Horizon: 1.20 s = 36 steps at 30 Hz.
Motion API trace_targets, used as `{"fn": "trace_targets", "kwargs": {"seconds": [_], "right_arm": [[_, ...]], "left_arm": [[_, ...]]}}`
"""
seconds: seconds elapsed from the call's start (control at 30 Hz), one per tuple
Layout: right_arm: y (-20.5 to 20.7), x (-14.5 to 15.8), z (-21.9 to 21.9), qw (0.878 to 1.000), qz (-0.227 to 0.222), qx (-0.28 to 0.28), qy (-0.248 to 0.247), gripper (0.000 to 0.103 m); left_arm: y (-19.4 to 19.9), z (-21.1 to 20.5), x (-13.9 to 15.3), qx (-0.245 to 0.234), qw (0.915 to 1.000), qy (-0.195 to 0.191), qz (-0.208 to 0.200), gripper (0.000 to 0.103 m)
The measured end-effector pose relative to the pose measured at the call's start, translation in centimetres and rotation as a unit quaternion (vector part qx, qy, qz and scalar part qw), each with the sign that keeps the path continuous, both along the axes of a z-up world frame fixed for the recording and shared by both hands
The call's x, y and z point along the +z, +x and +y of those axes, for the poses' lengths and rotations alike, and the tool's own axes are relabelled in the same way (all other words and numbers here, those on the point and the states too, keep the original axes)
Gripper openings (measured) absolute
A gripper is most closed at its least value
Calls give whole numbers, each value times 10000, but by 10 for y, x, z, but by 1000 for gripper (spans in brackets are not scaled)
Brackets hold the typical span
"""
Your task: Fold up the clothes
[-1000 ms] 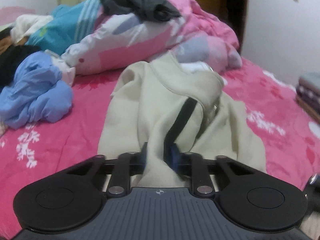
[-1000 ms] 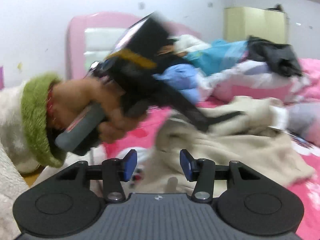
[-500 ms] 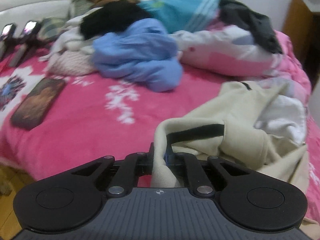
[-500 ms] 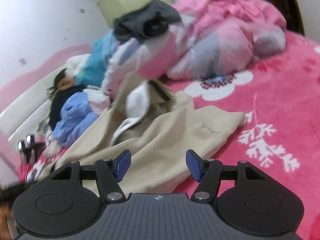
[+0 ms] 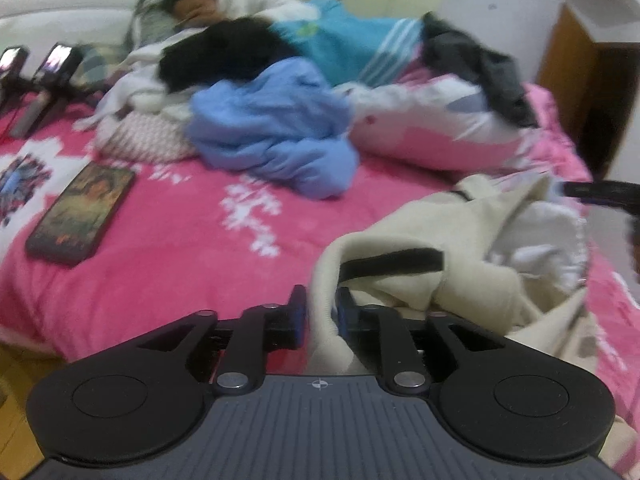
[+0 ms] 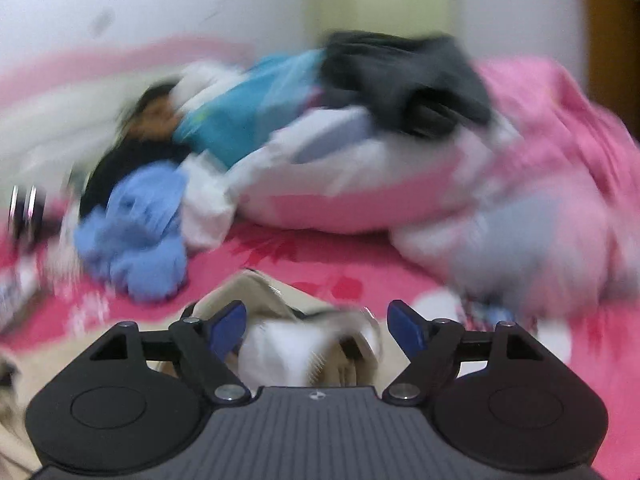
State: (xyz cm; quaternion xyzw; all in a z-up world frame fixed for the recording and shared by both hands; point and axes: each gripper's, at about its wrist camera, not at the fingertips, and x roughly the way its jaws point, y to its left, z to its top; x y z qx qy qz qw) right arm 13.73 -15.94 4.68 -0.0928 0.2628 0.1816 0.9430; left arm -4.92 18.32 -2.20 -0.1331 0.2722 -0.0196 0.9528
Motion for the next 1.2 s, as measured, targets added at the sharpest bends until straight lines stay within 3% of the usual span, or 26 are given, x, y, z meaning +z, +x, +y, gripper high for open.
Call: {"fn": "trace_targets", "kwargs": {"seconds": [0.13,0.2,0.27,0.37,0.5,0.57,0.67,0.73,0.77,0.9,0.93,1.03,1.2], "right_arm": [[25,-23,38,9887,104,444,-1425,80],[36,-34,50,9836,129,516,-1723,78],[48,-39,60,9824,154,585,-1765,75],[65,-39,73,9865,209,617,-1505,61],[88,-45,85,9916,387,509,-1124,23],[93,-46,87,9939,280,375,-994,12],[83,-35,77,9986,-144,77,-499,7],[71,-22,64,9989,-444,-156,-45,6],[62,-14,57,9975,-633,-279,139,6],[7,22,24,9844,-1404,-690,808,6],[-9,29,17,9803,-1576,-760,921,6],[-64,50,2,9660,-2164,-996,1009,6],[-158,81,-26,9340,-2984,-1656,1054,6]], "left_arm": [[-1,-6,7,-379,9991,26,-186,44],[2,-14,11,-594,9979,93,-243,56],[6,-23,13,-759,9963,221,-335,59],[13,-34,15,-973,9936,355,-450,63],[21,-45,13,-1093,9904,654,-544,68],[24,-51,10,-1122,9877,909,-598,68],[31,-55,0,-1034,9853,1288,-446,68],[38,-55,-10,-938,9847,1451,-226,65],[39,-52,-14,-925,9860,1378,-143,64],[39,-45,-23,-849,9920,934,18,43],[36,-47,-22,-823,9928,870,-36,35],[23,-55,-13,-740,9939,744,-340,24],[3,-77,22,-756,9877,766,-1136,13]]}}
